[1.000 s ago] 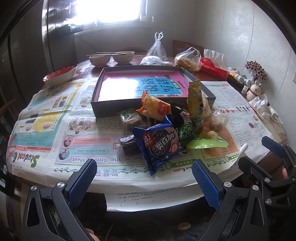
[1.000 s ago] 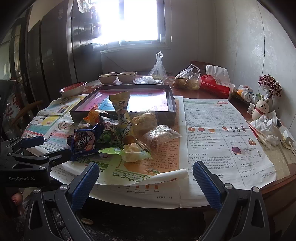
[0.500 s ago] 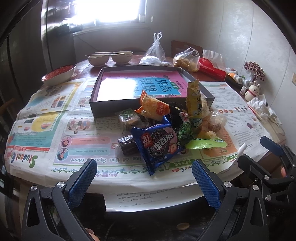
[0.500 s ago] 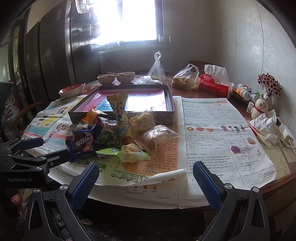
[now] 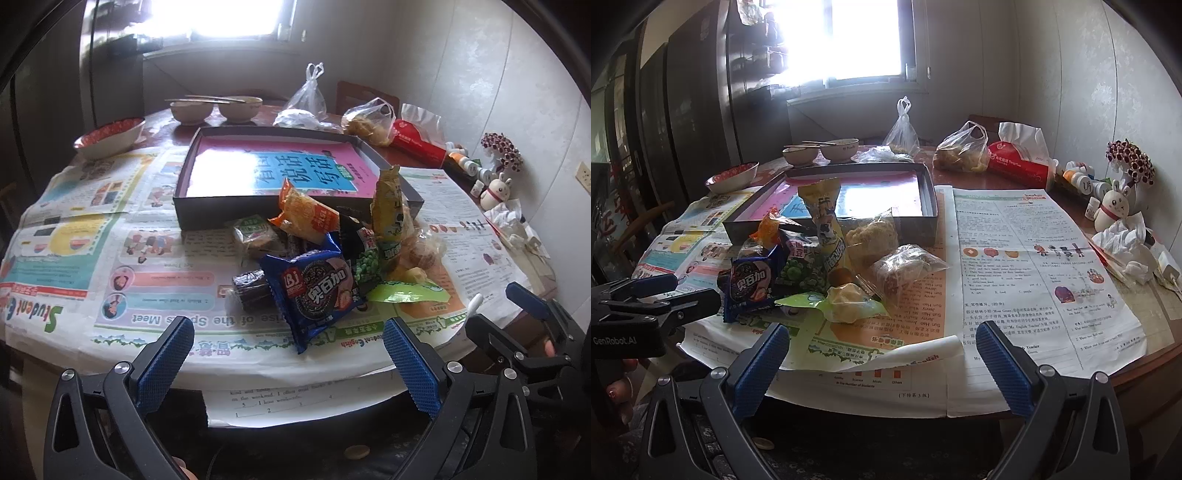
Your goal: Organize snacks
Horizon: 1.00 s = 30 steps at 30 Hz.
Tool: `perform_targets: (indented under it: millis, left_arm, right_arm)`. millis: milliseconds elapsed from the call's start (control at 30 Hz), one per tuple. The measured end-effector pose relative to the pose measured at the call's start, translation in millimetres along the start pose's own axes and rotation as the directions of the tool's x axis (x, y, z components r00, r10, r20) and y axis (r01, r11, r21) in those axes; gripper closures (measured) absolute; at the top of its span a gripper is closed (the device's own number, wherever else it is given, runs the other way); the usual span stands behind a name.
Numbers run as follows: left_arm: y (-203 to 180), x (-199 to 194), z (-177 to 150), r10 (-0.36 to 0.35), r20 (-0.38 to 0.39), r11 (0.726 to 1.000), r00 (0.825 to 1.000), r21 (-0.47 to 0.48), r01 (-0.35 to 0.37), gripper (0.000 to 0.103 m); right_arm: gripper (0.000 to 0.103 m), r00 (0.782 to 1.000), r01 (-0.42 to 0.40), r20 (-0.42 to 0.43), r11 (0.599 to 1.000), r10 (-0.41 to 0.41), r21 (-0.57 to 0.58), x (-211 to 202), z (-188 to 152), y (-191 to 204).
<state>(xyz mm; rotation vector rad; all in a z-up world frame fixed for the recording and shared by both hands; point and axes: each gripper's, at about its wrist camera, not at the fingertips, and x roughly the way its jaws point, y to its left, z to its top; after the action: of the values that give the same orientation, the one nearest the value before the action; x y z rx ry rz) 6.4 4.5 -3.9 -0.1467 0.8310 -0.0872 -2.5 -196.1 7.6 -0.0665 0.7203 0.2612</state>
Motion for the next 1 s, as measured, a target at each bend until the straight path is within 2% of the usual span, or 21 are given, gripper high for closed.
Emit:
perform_targets:
  millis: [67, 133, 233, 300, 333, 467, 600, 700, 833, 867, 1000]
  left_arm:
    - [-1, 3, 0, -0.020, -0.011, 1.000, 1.000, 0.003, 0.020, 0.007]
    - [-2, 5, -1, -0.041, -0.023, 0.999, 0.999, 0.009, 0.041, 0.007]
    - [-4, 9, -1, -0.064, -0.037, 0.998, 0.997, 0.014, 0.065, 0.009]
    - [-5, 12, 0, -0.086, -0.045, 0.996, 0.995, 0.011, 0.086, 0.029]
    - [-6, 15, 1, -0.101, -0.056, 0.995, 0.993, 0.010, 0.102, 0.042]
    - [-6, 28, 0, -0.123, -0.102, 0.992, 0.987, -0.004, 0.123, 0.043]
    - [-6, 35, 2, -0.135, -0.116, 0.991, 0.984, -0.019, 0.133, 0.043]
    - [-5, 40, 4, -0.151, -0.123, 0.988, 0.981, -0.032, 0.148, 0.043]
    - [1, 43, 7, -0.168, -0.126, 0.985, 0.978, -0.051, 0.163, 0.043]
    - [1, 44, 8, -0.173, -0.128, 0.984, 0.977, -0.058, 0.167, 0.043]
    - [0, 49, 10, -0.186, -0.131, 0.982, 0.974, -0.068, 0.179, 0.044]
  right_arm:
    - [0.001, 1.000, 0.001, -0.016, 1.000, -0.001, 0.004, 2, 0, -2]
    - [0.001, 0.999, 0.000, -0.042, 1.000, 0.000, 0.008, 4, 0, -3]
    - [0.001, 0.999, -0.001, -0.036, 1.000, 0.001, 0.005, 8, -1, -6]
    - [0.001, 0.999, 0.003, -0.044, 1.000, -0.003, -0.004, 11, -1, -6]
    - [0.001, 0.999, 0.004, -0.046, 1.000, -0.005, -0.012, 13, -1, -6]
    - [0.001, 0.998, -0.033, -0.052, 0.999, 0.031, -0.027, 19, -1, -4]
    - [0.002, 0.996, -0.066, -0.064, 0.997, 0.063, -0.044, 29, -1, 2]
    - [0.006, 0.996, -0.060, -0.067, 0.995, 0.054, -0.078, 34, 2, 7]
    - [0.013, 0.998, -0.002, -0.063, 0.982, -0.010, -0.188, 43, 5, 17]
    - [0.017, 0.998, 0.006, -0.062, 0.979, -0.019, -0.205, 44, 5, 19]
    - [0.028, 0.998, 0.000, -0.058, 0.967, -0.016, -0.256, 51, 6, 28]
